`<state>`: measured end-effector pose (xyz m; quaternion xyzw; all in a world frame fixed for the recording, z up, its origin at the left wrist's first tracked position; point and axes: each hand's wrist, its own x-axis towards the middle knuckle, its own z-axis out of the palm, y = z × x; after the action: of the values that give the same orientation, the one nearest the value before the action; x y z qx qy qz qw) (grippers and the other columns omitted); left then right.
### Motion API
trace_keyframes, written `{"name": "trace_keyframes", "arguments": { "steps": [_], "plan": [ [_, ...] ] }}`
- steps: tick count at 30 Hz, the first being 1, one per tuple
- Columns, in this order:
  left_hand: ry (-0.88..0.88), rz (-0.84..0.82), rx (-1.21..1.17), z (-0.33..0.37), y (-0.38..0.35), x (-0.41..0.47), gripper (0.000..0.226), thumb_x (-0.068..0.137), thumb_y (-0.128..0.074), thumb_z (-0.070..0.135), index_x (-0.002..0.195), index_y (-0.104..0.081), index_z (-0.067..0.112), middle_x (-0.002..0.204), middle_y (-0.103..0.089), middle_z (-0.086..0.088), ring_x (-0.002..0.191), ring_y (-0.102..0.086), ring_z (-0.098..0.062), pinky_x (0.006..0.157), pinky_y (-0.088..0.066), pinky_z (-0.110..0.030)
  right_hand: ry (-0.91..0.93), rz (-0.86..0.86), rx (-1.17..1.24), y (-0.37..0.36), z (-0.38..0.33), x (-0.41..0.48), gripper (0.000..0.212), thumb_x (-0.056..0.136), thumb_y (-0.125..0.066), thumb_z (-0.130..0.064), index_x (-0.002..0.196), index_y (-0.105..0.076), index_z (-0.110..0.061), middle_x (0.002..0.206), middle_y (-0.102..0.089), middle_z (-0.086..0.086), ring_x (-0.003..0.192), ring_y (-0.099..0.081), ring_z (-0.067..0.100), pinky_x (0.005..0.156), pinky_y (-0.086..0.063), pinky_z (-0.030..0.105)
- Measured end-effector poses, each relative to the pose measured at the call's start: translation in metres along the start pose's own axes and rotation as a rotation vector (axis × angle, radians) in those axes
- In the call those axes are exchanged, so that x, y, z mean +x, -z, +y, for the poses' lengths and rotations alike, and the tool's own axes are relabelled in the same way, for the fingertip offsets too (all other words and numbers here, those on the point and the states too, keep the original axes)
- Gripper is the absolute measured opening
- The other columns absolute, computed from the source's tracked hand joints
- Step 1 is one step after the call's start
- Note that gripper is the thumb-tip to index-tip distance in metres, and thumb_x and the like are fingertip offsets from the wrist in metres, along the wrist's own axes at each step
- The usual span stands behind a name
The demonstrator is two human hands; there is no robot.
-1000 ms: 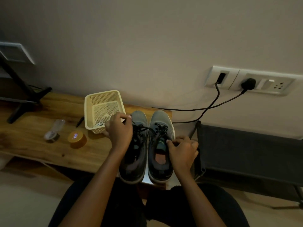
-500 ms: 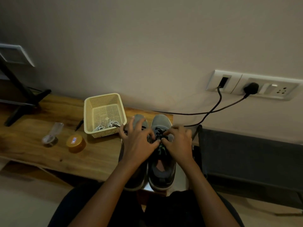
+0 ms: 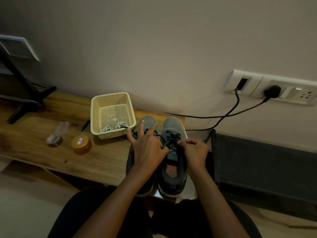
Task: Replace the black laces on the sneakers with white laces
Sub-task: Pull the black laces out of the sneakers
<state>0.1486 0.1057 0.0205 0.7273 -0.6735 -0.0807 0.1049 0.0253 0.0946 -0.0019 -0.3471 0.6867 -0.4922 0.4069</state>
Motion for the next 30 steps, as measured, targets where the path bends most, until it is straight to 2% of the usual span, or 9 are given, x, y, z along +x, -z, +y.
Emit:
{"name": "trace_keyframes", "arguments": {
  "steps": [3,5,7,12,15,20,26,28,30],
  "plan": [
    [-0.004,-0.003,-0.008,0.002,0.000,-0.001,0.026,0.082,-0.060,0.050,0.081,-0.075,0.029,0.152,-0.030,0.013,0.145,0.003,-0.019,0.110,0.007,-0.055,-0.456,0.044,0.528,0.009,-0.006,0.005,0.012,0.082,-0.061,0.007,0.077,-0.059,-0.004,0.079,-0.063,0.011,0.076,-0.062,0.023,0.062,-0.051,0.029],
    [-0.009,0.005,-0.003,0.002,-0.001,-0.001,0.025,0.082,-0.060,0.048,0.080,-0.075,0.029,0.153,-0.029,0.013,0.145,0.004,-0.019,0.110,0.008,-0.055,-0.439,-0.001,0.462,0.011,-0.006,0.009,0.012,0.084,-0.059,0.005,0.079,-0.058,-0.006,0.082,-0.063,0.012,0.074,-0.061,0.020,0.060,-0.049,0.026],
    [-0.006,0.012,0.002,0.000,-0.002,-0.001,0.024,0.083,-0.060,0.048,0.080,-0.074,0.029,0.153,-0.029,0.012,0.146,0.004,-0.019,0.109,0.009,-0.055,-0.243,-0.039,0.247,0.007,-0.007,0.009,0.010,0.084,-0.060,0.000,0.083,-0.061,-0.010,0.089,-0.063,0.010,0.082,-0.061,0.020,0.061,-0.048,0.026],
    [-0.008,0.006,0.004,-0.004,-0.002,0.000,0.026,0.083,-0.060,0.051,0.083,-0.074,0.029,0.154,-0.028,0.011,0.145,0.005,-0.020,0.110,0.008,-0.054,0.514,-0.079,-0.616,0.007,-0.007,0.001,0.017,0.074,-0.070,-0.014,0.091,-0.071,-0.019,0.128,-0.050,0.002,0.126,-0.032,0.026,0.099,-0.028,0.037],
    [-0.009,0.005,0.001,-0.004,-0.002,0.000,0.026,0.084,-0.060,0.050,0.083,-0.074,0.028,0.154,-0.028,0.011,0.146,0.005,-0.020,0.110,0.008,-0.055,0.673,-0.158,-0.865,0.001,0.001,-0.004,0.012,0.071,-0.074,-0.020,0.083,-0.075,-0.018,0.132,-0.052,0.002,0.131,-0.028,0.033,0.101,-0.023,0.046],
    [-0.003,0.002,-0.010,-0.003,-0.003,0.000,0.027,0.084,-0.060,0.050,0.082,-0.074,0.027,0.154,-0.028,0.011,0.146,0.005,-0.020,0.110,0.007,-0.055,0.767,-0.065,-0.840,-0.006,0.010,-0.002,0.009,0.066,-0.081,-0.017,0.070,-0.073,-0.015,0.116,-0.062,0.003,0.119,-0.043,0.036,0.091,-0.035,0.049],
    [0.021,0.014,-0.040,-0.002,-0.003,-0.001,0.022,0.083,-0.061,0.045,0.078,-0.074,0.027,0.153,-0.029,0.011,0.145,0.003,-0.019,0.110,0.004,-0.054,0.320,-0.005,-0.446,-0.005,0.009,0.001,0.006,0.081,-0.071,-0.018,0.082,-0.072,-0.011,0.114,-0.052,-0.007,0.114,-0.031,0.017,0.093,-0.032,0.026],
    [0.026,0.020,-0.046,-0.002,-0.003,-0.001,0.021,0.082,-0.062,0.043,0.077,-0.074,0.027,0.153,-0.030,0.011,0.145,0.002,-0.018,0.111,0.003,-0.054,0.060,0.079,-0.117,0.000,0.005,0.003,0.007,0.081,-0.070,-0.014,0.074,-0.070,-0.013,0.105,-0.058,-0.004,0.113,-0.041,0.020,0.094,-0.039,0.032],
    [0.028,0.018,-0.062,-0.003,-0.003,-0.001,0.021,0.082,-0.062,0.042,0.075,-0.074,0.026,0.152,-0.031,0.011,0.145,0.001,-0.018,0.110,0.004,-0.053,-0.228,0.153,0.291,0.008,-0.004,0.004,0.015,0.081,-0.067,-0.006,0.068,-0.064,-0.013,0.089,-0.063,0.007,0.094,-0.055,0.022,0.076,-0.050,0.028]
  ]
}}
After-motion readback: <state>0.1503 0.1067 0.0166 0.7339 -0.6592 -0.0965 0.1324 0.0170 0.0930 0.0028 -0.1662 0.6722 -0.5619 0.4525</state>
